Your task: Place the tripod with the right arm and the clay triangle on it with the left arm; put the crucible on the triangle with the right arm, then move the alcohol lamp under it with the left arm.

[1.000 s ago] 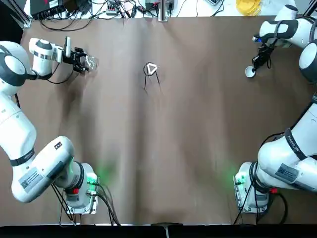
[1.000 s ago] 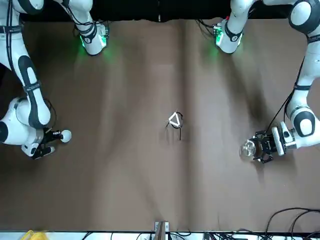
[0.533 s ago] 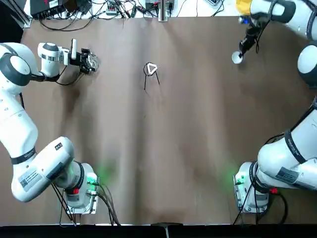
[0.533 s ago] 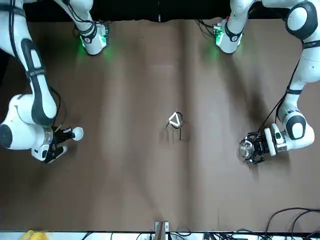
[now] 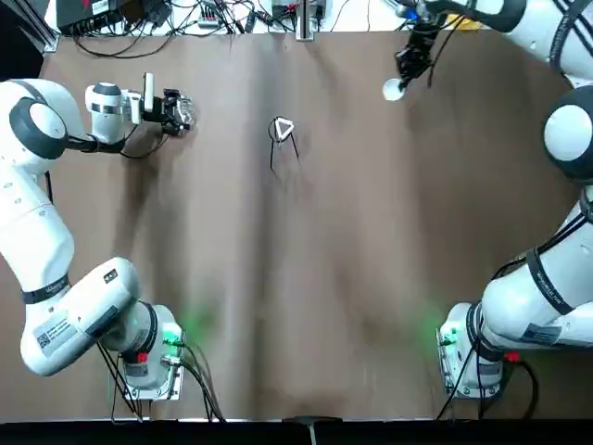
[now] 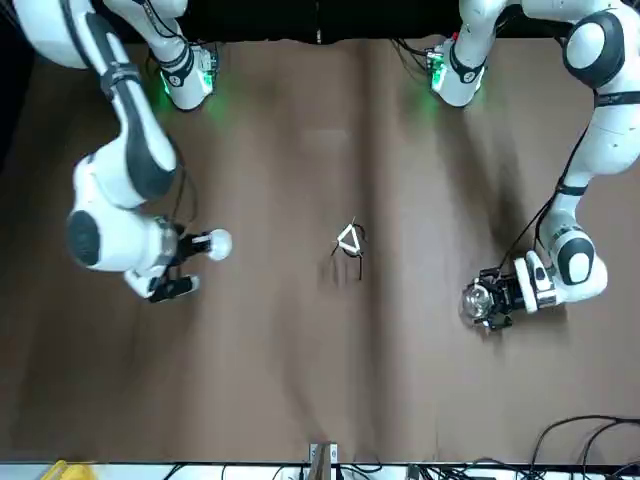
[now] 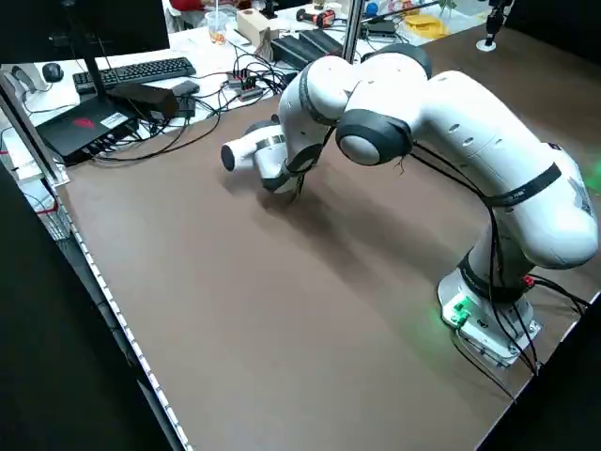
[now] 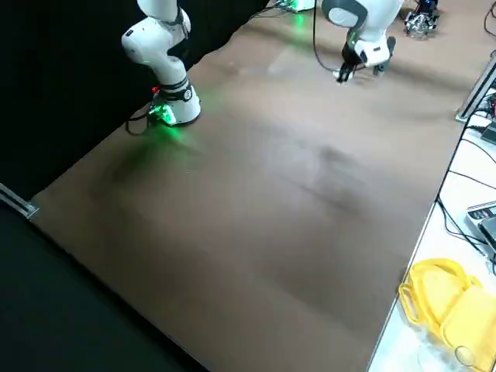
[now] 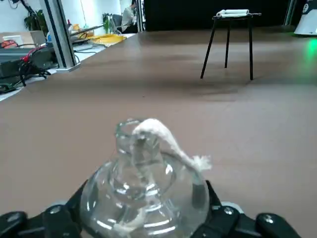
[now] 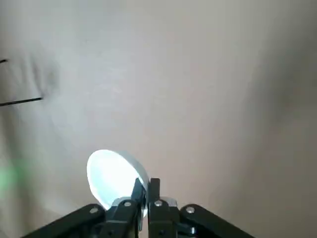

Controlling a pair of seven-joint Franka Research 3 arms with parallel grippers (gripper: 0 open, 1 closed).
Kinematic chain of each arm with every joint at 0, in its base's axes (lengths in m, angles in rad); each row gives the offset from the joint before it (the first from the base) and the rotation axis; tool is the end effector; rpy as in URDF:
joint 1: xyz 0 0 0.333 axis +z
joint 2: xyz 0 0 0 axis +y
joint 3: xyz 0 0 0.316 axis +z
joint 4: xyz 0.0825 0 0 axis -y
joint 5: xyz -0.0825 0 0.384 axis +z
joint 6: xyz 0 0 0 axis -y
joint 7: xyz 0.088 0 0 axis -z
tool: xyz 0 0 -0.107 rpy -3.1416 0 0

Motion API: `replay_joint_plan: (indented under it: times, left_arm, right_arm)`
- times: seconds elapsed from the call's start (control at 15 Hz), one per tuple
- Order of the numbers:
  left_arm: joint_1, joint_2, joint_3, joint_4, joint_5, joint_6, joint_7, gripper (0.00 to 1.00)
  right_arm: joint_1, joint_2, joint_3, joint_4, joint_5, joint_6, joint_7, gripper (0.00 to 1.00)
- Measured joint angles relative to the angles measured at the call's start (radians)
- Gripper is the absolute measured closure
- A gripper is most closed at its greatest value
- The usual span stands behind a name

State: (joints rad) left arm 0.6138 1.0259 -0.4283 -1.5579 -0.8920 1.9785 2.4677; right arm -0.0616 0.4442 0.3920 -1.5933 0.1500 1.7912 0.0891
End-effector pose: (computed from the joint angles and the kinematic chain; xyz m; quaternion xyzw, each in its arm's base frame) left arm 0.6405 0.0971 0.0815 0.5929 -0.5716 0.4357 0.3632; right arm 0.6193 0.1939 0.3803 -0.9785 -0.0861 0.1364 0.1286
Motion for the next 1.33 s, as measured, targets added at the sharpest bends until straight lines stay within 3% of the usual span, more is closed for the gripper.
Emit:
replay_joint_plan:
  times: [0.4,0.67,0.73,1.0,1.33]
  left_arm:
    - [-0.049,0.005,-0.001,-0.009,-0.008,-0.079,0.016,0.15]
    - [-0.140,0.005,-0.008,-0.032,-0.021,-0.143,0.016,0.15]
    - [-0.158,0.005,-0.032,-0.077,-0.046,-0.143,0.017,0.15]
    - [-0.190,-0.007,-0.091,-0.156,-0.074,-0.054,0.031,0.15]
    - [-0.227,-0.016,-0.167,-0.224,-0.113,0.099,0.069,0.15]
  right_arm:
    - [0.174,0.001,0.005,0.008,0.100,0.076,0.313,0.93]
    - [0.333,0.015,0.005,0.010,0.107,0.226,0.542,0.93]
    - [0.395,0.045,0.004,0.015,0.107,0.328,0.636,0.94]
    - [0.468,0.131,0.003,0.065,0.107,0.433,0.735,0.94]
    - [0.484,0.187,0.002,0.084,0.107,0.535,0.748,0.94]
